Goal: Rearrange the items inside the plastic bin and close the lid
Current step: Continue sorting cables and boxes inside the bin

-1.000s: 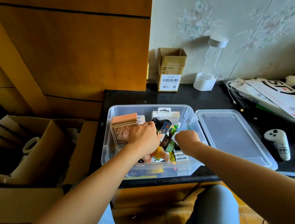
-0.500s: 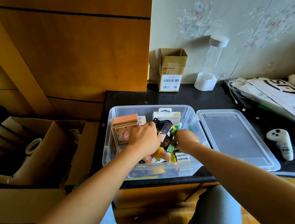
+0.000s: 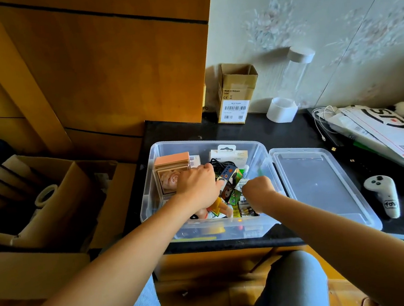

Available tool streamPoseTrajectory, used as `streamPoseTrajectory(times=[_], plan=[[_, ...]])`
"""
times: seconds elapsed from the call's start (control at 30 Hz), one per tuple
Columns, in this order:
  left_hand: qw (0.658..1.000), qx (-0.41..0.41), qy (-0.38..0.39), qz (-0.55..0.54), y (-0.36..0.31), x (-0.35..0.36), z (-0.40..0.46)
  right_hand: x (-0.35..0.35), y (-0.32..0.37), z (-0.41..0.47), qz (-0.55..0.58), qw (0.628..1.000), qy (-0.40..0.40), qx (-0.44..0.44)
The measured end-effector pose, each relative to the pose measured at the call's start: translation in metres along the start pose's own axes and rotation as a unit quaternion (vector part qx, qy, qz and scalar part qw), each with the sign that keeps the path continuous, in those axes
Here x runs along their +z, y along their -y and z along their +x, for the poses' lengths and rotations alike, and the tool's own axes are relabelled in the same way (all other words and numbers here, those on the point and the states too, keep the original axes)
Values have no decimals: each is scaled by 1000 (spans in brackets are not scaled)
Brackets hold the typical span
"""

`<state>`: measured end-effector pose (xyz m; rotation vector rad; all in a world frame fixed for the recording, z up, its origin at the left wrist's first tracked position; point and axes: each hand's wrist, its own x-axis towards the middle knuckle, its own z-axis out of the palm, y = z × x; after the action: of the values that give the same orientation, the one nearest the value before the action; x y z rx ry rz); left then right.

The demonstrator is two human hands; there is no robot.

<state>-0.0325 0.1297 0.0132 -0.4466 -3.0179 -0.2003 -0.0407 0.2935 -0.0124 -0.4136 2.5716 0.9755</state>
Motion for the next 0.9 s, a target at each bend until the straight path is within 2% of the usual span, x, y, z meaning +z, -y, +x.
streamPoseTrajectory(times=[0.3,0.5,0.67,0.9], plan=[[1000,-2,4,-3,-1,0,0,4,-3,9,67,996,-54,40],[1000,-9,9,-1,-2,2,1,7,5,17,150,985,-4,82],[1000,-14,11,2,-2,2,1,7,11,20,158,982,39,92],[1000,-8,0,6,0,4,1,9,11,17,153,982,25,107]])
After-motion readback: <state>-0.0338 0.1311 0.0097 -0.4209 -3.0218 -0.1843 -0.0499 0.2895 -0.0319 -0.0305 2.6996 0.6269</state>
